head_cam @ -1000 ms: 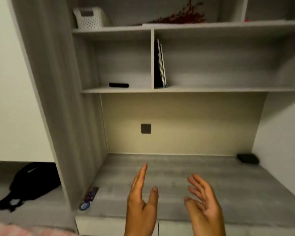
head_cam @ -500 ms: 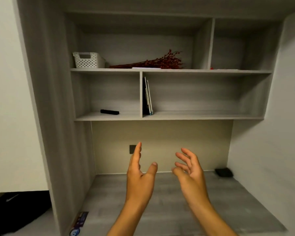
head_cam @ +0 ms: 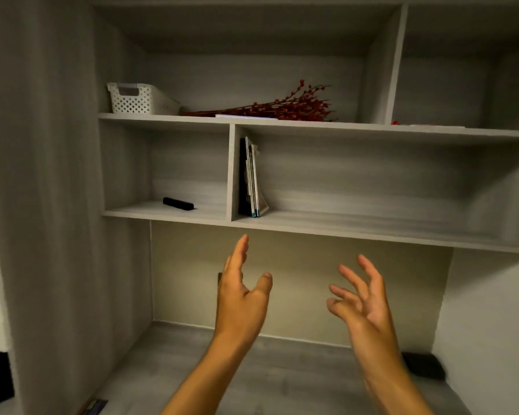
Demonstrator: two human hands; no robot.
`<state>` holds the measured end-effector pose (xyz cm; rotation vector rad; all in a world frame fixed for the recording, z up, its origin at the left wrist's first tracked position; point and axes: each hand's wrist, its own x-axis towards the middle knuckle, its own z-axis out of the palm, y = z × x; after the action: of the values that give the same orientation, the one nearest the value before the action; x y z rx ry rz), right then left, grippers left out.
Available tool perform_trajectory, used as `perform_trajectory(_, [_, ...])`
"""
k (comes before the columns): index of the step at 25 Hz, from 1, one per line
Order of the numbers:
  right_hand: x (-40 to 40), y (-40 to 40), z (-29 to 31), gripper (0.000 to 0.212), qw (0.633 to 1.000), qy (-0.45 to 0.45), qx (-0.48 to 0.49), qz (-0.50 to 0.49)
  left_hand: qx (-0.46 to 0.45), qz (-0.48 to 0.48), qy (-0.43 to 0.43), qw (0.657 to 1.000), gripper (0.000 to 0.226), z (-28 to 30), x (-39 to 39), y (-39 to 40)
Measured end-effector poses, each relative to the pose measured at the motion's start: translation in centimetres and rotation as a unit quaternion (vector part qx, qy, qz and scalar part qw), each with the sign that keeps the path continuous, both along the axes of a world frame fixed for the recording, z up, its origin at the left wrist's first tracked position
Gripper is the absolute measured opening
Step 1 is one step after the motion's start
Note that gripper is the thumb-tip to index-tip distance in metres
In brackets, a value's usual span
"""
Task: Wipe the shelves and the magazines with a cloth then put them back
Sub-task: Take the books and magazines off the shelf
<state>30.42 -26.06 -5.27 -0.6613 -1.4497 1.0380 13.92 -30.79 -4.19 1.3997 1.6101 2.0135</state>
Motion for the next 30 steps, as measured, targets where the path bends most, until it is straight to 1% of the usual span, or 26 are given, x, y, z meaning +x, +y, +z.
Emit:
perform_trajectory(1, [1.3, 2.4, 0.0, 0.076, 1.000, -0.018, 0.004, 0.022, -0.003, 0.008, -0.009, 1.000, 0.067, 0.4, 1.5, 2.6])
perform_trajectory(3, [1.7, 4.3, 0.4, 0.074, 0.999, -0.030, 0.022, 0.031, -0.017, 0.022, -0.009, 1.000, 0.056, 0.9, 1.7, 4.1])
perform_trajectory(4, [2.6, 5.9, 0.7, 0.070, 0.998, -0.034, 0.024, 0.042, -0.028, 0.040, 0.007, 0.999, 0.051, 1.0, 2.6, 5.6])
perform_trajectory(6, [3.8, 9.9, 1.6, 0.058, 0.995, -0.061, 0.035, 0.068, -0.031, 0.071, 0.022, 0.997, 0.049, 1.9, 3.6, 8.5])
perform_trajectory(7, [3.7, 11.8, 1.9, 0.054, 0.994, -0.068, 0.034, 0.073, -0.034, 0.079, 0.024, 0.996, 0.050, 2.6, 3.4, 9.6])
perform_trajectory(10, [1.5, 14.9, 2.5, 0.053, 0.993, -0.070, 0.041, 0.085, -0.058, 0.087, 0.030, 0.994, 0.052, 3.8, 1.0, 12.2])
perform_trajectory(12, [-0.3, 17.4, 3.0, 0.052, 0.993, -0.079, 0.052, 0.072, -0.074, 0.087, 0.024, 0.993, 0.051, 3.9, -0.6, 14.5])
perform_trajectory(14, [-2.2, 19.9, 3.9, 0.052, 0.989, -0.114, 0.083, 0.051, -0.068, 0.087, 0.009, 0.994, 0.048, 3.4, -2.5, 17.1])
perform_trajectory(15, [-3.1, 21.3, 4.3, 0.052, 0.981, -0.154, 0.116, 0.028, -0.058, 0.085, 0.000, 0.995, 0.047, 3.2, -3.6, 18.5])
perform_trajectory(17, [-5.0, 24.5, 5.1, 0.048, 0.944, -0.248, 0.213, -0.047, -0.036, 0.078, -0.024, 0.996, 0.043, 3.1, -5.8, 21.6])
perform_trajectory(18, [-5.9, 26.2, 5.6, 0.045, 0.924, -0.276, 0.253, -0.079, -0.022, 0.079, -0.031, 0.996, 0.042, 3.2, -6.8, 22.9])
perform_trajectory(19, [-7.0, 28.2, 5.8, 0.044, 0.910, -0.296, 0.271, -0.101, -0.013, 0.080, -0.031, 0.996, 0.041, 3.1, -7.9, 24.5])
perform_trajectory(20, [-7.9, 30.2, 6.0, 0.046, 0.903, -0.312, 0.271, -0.115, -0.008, 0.083, -0.022, 0.996, 0.040, 3.1, -9.1, 25.9])
perform_trajectory(22, [-9.4, 33.5, 6.6, 0.062, 0.897, -0.348, 0.243, -0.127, 0.010, 0.091, 0.004, 0.996, 0.038, 3.3, -11.3, 28.6])
perform_trajectory(24, [-10.0, 36.5, 6.6, 0.073, 0.876, -0.397, 0.230, -0.146, 0.018, 0.095, 0.033, 0.995, 0.037, 3.5, -13.4, 30.9])
perform_trajectory(25, [-10.1, 37.9, 6.5, 0.072, 0.868, -0.412, 0.227, -0.157, 0.009, 0.099, 0.048, 0.994, 0.041, 3.6, -14.3, 32.1])
perform_trajectory(26, [-10.2, 39.0, 6.3, 0.068, 0.875, -0.407, 0.212, -0.151, -0.010, 0.106, 0.059, 0.993, 0.050, 3.7, -15.3, 33.4])
perform_trajectory(27, [-10.4, 39.9, 6.0, 0.063, 0.894, -0.391, 0.180, -0.124, -0.043, 0.118, 0.059, 0.990, 0.063, 3.7, -16.2, 34.9])
perform_trajectory(28, [-10.6, 40.5, 5.4, 0.060, 0.906, -0.385, 0.150, -0.088, -0.079, 0.132, 0.044, 0.987, 0.076, 3.9, -17.1, 36.3])
perform_trajectory(29, [-11.1, 41.0, 4.8, 0.058, 0.910, -0.389, 0.131, -0.061, -0.107, 0.138, 0.021, 0.984, 0.081, 4.2, -17.9, 37.7])
perform_trajectory(30, [-11.4, 41.1, 4.2, 0.058, 0.902, -0.410, 0.129, -0.053, -0.121, 0.133, -0.004, 0.984, 0.079, 4.5, -18.6, 39.0])
